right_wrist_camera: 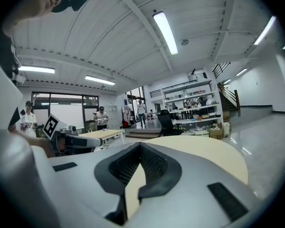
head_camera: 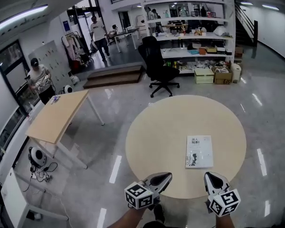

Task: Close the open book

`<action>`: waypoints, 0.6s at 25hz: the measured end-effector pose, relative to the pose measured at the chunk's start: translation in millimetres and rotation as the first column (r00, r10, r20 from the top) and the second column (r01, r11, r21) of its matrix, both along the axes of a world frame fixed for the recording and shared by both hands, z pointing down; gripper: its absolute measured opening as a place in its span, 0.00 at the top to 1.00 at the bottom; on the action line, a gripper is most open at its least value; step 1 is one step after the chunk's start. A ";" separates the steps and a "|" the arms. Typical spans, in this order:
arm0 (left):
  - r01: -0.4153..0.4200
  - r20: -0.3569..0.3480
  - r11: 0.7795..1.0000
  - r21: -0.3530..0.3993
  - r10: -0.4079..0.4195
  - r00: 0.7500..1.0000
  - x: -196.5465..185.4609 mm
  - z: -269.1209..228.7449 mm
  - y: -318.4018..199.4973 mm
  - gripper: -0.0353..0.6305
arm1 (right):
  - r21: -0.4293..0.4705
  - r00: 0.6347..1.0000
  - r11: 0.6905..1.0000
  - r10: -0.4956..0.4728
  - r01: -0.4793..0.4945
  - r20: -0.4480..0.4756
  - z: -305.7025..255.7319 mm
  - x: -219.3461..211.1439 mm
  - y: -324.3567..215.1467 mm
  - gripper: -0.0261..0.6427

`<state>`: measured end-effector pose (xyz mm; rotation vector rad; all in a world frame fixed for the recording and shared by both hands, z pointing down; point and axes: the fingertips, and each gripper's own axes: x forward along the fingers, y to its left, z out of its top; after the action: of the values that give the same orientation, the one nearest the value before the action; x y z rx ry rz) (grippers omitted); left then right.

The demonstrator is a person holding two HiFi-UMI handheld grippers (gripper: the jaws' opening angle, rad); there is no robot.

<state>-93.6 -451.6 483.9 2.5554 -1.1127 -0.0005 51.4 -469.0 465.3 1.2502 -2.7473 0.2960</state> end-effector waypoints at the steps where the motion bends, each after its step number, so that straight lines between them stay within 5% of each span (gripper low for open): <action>1: 0.012 -0.005 1.000 -0.008 -0.012 1.000 9.6 0.8 16.0 0.97 | 0.006 1.000 1.000 -0.018 0.018 -0.006 0.1 8.7 15.5 0.96; 6: 0.021 0.026 0.999 -0.043 -0.020 0.999 53.9 11.6 84.1 0.97 | 0.009 0.999 0.999 -0.048 0.048 0.003 10.3 53.8 71.2 0.96; 15: 0.048 0.008 0.998 0.039 -0.049 0.999 44.8 -29.4 180.2 0.97 | 0.076 0.998 0.995 -0.061 0.059 0.018 -22.6 43.7 163.7 0.96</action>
<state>-48.8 -271.4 454.4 2.5636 -1.1889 -0.0225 95.0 -305.3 442.7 1.1853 -2.8315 0.2030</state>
